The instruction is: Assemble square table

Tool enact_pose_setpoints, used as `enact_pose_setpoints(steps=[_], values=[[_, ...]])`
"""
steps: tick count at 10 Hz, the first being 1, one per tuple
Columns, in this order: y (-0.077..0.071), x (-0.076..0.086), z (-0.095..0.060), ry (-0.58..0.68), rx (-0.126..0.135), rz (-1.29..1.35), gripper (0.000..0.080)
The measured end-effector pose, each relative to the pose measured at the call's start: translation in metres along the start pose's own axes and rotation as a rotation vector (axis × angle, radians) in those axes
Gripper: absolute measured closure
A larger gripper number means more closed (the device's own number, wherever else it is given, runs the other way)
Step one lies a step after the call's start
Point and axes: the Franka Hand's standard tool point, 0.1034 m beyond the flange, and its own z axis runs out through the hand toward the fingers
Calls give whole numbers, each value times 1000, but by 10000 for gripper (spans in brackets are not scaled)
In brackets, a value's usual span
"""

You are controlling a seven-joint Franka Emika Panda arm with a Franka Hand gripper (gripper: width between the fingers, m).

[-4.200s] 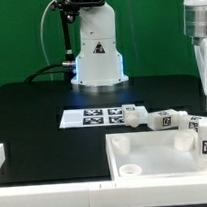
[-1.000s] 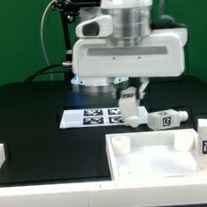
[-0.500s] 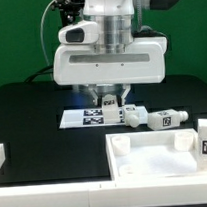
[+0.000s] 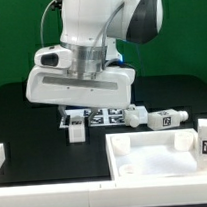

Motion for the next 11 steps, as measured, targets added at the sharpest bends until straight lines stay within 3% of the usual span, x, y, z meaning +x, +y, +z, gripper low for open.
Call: enact_pose_setpoints(steps=[2,4,5,6,7,8,10,11], values=[[-9,3,-4,19,4,-10,524],[-8,2,-3,13,4,-10,524],[-11,2,-3,-23,23,-13,341],[-10,10,-14,-54,60,-13,219],[-6,19,-24,-89,88,2,219],[-2,24,-31,-194,103,-12,164],[9,45,-37,-310,83,-39,154],[12,44,-37,-409,79,-23,151]])
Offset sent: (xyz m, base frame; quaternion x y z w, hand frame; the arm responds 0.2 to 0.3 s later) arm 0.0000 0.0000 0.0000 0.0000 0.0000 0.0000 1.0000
